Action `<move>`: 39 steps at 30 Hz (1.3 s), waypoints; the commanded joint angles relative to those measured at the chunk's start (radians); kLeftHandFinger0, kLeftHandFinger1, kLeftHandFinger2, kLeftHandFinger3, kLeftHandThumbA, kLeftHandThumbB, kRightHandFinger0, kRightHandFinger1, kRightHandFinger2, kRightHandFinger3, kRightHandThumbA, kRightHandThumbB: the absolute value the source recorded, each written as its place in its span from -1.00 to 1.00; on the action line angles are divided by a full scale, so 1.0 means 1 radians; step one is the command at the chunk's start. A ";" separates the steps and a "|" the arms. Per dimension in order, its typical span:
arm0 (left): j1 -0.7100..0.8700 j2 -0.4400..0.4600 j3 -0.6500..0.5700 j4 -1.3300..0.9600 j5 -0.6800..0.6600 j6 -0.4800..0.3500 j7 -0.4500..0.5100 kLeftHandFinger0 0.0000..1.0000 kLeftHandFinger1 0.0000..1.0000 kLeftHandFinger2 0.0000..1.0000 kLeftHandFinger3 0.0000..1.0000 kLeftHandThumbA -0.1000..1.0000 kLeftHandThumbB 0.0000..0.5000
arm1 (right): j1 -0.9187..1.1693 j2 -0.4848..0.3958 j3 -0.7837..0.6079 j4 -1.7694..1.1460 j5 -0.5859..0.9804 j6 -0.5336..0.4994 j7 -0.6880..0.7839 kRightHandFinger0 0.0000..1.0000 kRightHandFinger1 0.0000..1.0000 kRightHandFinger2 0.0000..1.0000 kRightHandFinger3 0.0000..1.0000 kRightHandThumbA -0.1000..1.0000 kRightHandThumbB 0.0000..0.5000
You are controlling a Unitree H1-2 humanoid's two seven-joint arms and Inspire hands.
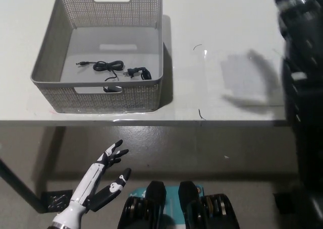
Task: Use the right hand to pick up a black power cord and place it into a container on the left hand side
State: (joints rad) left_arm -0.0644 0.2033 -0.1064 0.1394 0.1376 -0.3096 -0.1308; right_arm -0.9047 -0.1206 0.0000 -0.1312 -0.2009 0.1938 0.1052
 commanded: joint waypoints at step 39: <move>0.027 0.010 0.017 -0.010 -0.085 -0.049 -0.016 0.94 1.00 1.00 1.00 0.68 0.37 | 0.867 0.053 0.112 0.251 0.290 -0.375 0.124 1.00 1.00 1.00 1.00 1.00 0.40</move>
State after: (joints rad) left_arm -0.0466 0.2078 -0.0967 0.1481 0.0838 -0.3214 -0.1314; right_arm -0.0272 -0.0748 0.1268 0.0970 0.0405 -0.0975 0.2063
